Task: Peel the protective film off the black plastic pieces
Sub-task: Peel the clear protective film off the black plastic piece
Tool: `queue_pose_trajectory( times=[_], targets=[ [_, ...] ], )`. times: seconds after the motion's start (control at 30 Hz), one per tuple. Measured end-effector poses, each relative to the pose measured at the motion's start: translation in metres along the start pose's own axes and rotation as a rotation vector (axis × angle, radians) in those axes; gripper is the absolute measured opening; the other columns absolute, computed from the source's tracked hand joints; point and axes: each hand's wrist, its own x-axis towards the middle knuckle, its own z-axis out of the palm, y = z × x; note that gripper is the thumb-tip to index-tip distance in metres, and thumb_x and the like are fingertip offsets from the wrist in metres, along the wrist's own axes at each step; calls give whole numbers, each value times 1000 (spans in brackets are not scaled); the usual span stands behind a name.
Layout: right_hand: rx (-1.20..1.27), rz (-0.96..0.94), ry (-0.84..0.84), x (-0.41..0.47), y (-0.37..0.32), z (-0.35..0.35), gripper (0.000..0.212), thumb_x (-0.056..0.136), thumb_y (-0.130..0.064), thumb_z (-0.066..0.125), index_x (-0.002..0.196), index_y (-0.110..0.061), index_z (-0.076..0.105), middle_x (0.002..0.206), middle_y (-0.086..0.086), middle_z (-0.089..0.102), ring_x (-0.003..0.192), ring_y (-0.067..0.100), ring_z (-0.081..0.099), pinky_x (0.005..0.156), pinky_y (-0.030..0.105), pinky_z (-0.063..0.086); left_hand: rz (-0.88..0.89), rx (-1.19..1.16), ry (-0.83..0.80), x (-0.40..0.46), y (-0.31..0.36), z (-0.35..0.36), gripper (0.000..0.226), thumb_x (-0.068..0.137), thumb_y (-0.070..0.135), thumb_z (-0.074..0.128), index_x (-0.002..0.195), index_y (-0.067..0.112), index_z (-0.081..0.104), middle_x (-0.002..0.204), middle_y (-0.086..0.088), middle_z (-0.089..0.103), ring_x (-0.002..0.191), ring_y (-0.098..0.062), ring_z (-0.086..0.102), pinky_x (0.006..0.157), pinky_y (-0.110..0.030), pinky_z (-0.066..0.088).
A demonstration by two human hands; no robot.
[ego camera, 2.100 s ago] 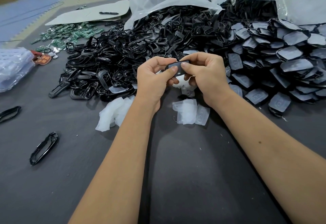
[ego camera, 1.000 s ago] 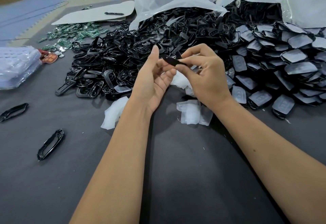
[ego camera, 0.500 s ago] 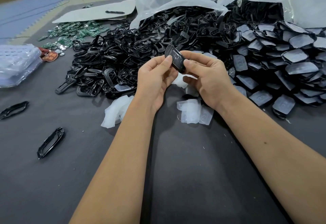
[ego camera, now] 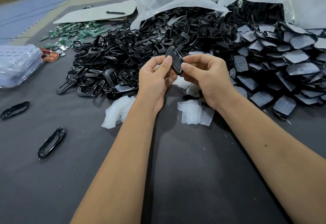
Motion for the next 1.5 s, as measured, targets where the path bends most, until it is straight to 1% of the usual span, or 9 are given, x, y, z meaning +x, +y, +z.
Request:
queue_pose_trajectory(
  times=[0.2,0.47,0.6,0.87,1.0,1.13,1.27,1.37,1.5],
  targets=[
    [13,-27,-36,0,4,-2,14,92,-1,74,103,-9,75,82,2,77,76,14,72,73,25,58,38,44,2,-1,0,2,10,104,10,60,104,2,66,82,-9,67,67,-15,59,63,-23,52],
    [-36,-10,-50,2,3,-6,17,89,3,75,104,-6,74,84,7,77,77,20,69,64,32,56,62,140,-16,-1,0,0,9,105,12,60,100,7,64,80,-7,70,67,-14,61,62,-25,53],
    [-16,-8,-52,2,4,-9,18,90,6,73,107,0,72,81,7,74,69,14,67,53,20,52,72,195,-37,-2,-1,1,12,106,13,59,94,11,60,77,-7,67,63,-12,56,62,-26,54],
    [-60,-31,-70,1,5,-8,17,91,6,72,106,-2,71,76,0,73,68,10,67,54,20,52,65,192,-43,-2,-1,-1,13,106,12,57,94,11,56,73,-5,66,58,-10,53,59,-23,51],
    [-90,-61,-77,0,5,-6,17,91,5,73,105,-6,72,80,0,71,75,11,67,68,23,56,57,190,-42,-2,0,-2,14,107,12,56,93,11,57,72,-4,65,58,-11,53,59,-23,51],
    [-107,-63,-82,-2,4,-6,20,90,5,74,101,-12,72,80,-2,71,76,10,67,71,25,56,39,185,-52,-3,1,-3,12,107,13,56,95,11,57,74,-4,63,59,-10,53,60,-23,51],
    [-127,-96,-82,-4,-1,-6,22,88,8,74,100,-10,71,79,-6,73,77,6,69,75,21,56,11,132,-73,-5,3,-4,13,108,14,54,95,13,58,73,0,63,61,-9,54,63,-22,52],
    [-222,-173,-42,-5,-6,-5,21,88,10,74,103,-4,72,87,1,73,81,9,69,82,24,57,12,93,-87,-7,4,-3,15,108,16,55,94,14,60,74,-1,60,65,-10,55,65,-23,52],
    [-435,-286,59,-3,-17,-10,20,87,7,74,100,-7,78,88,1,76,81,13,71,82,30,60,28,113,-70,-11,5,6,23,111,29,48,108,14,65,94,-4,66,78,-15,61,70,-28,52]
  ],
)
